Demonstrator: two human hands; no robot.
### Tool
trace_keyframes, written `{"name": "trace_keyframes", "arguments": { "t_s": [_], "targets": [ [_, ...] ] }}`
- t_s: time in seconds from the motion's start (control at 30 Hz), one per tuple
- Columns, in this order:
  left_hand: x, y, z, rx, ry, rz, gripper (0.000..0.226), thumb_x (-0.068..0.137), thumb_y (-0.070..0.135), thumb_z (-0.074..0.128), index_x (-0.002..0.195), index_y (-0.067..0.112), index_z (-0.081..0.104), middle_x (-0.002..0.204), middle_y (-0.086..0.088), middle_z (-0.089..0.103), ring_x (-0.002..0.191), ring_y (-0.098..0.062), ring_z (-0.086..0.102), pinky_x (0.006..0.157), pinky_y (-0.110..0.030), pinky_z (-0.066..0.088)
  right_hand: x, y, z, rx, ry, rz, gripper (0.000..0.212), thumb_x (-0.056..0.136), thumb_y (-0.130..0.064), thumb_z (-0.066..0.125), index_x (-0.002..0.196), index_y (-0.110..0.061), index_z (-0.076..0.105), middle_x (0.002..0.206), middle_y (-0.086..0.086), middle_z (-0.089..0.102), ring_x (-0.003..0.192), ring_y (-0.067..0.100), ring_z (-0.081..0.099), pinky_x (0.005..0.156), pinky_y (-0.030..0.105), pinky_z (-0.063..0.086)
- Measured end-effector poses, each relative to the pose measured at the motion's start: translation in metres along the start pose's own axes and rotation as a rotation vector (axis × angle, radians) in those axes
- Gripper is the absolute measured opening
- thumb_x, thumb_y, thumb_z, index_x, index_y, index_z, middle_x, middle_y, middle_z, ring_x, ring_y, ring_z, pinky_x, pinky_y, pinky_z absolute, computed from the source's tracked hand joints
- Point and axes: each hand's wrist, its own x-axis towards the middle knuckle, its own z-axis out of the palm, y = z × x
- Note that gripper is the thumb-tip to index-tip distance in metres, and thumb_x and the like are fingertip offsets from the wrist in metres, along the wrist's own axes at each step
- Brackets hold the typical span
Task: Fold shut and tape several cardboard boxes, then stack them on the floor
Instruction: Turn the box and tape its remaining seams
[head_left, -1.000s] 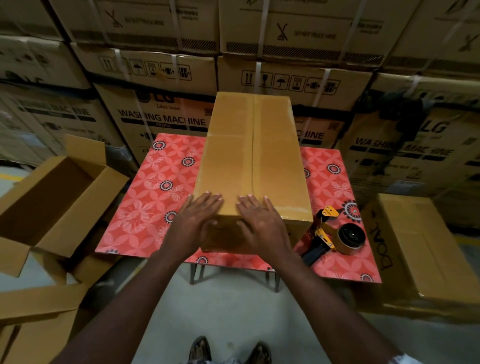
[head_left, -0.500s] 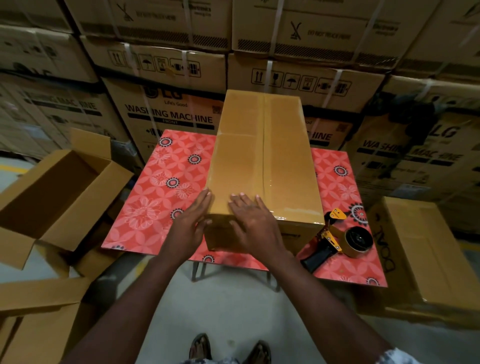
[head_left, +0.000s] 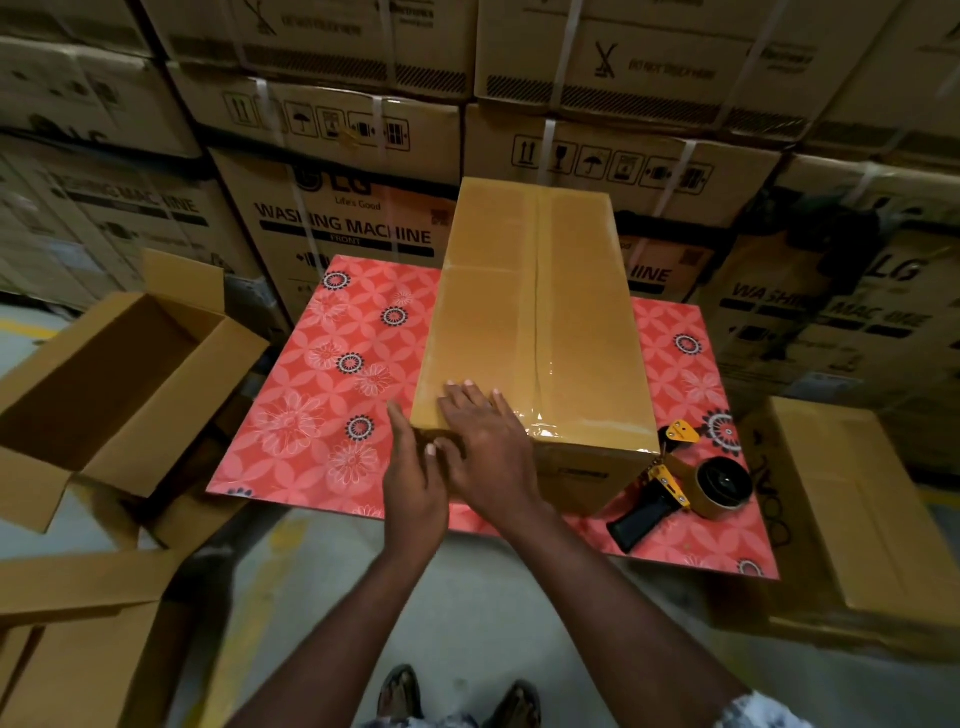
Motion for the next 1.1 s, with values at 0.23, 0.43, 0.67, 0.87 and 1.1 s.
{"name": "trace_keyframes", "arguments": {
  "t_s": [0.23, 0.43, 0.67, 0.87, 1.1],
  "targets": [
    [-0.014, -0.023, 0.019, 0.070, -0.183, 0.031, 0.072, 0.106, 0.041, 0.040, 0.162, 0.022, -0.002, 0.169, -0.013, 0.005, 0.156, -0.028, 0.006, 0.126, -0.051, 0.013, 0.005, -0.005, -0.006, 0.127, -0.073, 0.094, 0.052, 0.097, -0.039, 0.047, 0.143, -0.017, 0.058, 0.154, 0.001, 0.048, 0.148, 0.018, 0.037, 0.125, 0.042, 0.020],
    [-0.034, -0.020, 0.026, 0.361, -0.242, 0.025, 0.091, 0.104, 0.039, 0.050, 0.159, 0.011, -0.016, 0.161, -0.008, -0.034, 0.147, -0.016, -0.036, 0.123, -0.037, -0.016, 0.003, -0.016, 0.006, -0.060, 0.002, 0.123, 0.061, 0.093, -0.058, 0.052, 0.138, -0.018, 0.062, 0.147, 0.003, 0.056, 0.142, 0.021, 0.046, 0.123, 0.047, 0.020],
    [-0.045, -0.048, 0.000, 0.394, -0.372, 0.031, 0.096, 0.096, 0.019, 0.065, 0.161, 0.036, -0.004, 0.167, -0.008, -0.021, 0.155, -0.029, -0.012, 0.125, -0.044, 0.017, -0.002, -0.007, 0.012, -0.118, 0.020, 0.026, 0.061, 0.084, -0.033, 0.074, 0.141, -0.015, 0.059, 0.150, 0.002, 0.054, 0.142, 0.024, 0.045, 0.120, 0.051, 0.031],
    [-0.013, -0.026, -0.034, 0.123, -0.132, -0.258, 0.067, 0.104, 0.027, 0.054, 0.161, 0.015, 0.021, 0.167, -0.004, 0.021, 0.153, -0.021, 0.022, 0.119, -0.031, 0.021, -0.001, -0.009, 0.008, -0.103, -0.014, 0.054, 0.067, 0.093, -0.057, 0.055, 0.147, -0.017, 0.051, 0.154, 0.003, 0.048, 0.146, 0.023, 0.040, 0.123, 0.051, 0.023],
    [0.036, 0.015, -0.032, -0.072, -0.088, -0.190, 0.061, 0.104, 0.028, 0.054, 0.159, 0.020, 0.029, 0.162, 0.001, 0.034, 0.148, -0.016, 0.034, 0.120, -0.044, 0.033, -0.003, -0.015, 0.002, -0.138, -0.055, 0.038, 0.066, 0.093, -0.041, 0.033, 0.149, -0.009, 0.047, 0.157, 0.008, 0.044, 0.145, 0.028, 0.041, 0.119, 0.055, 0.028]
  ]
}}
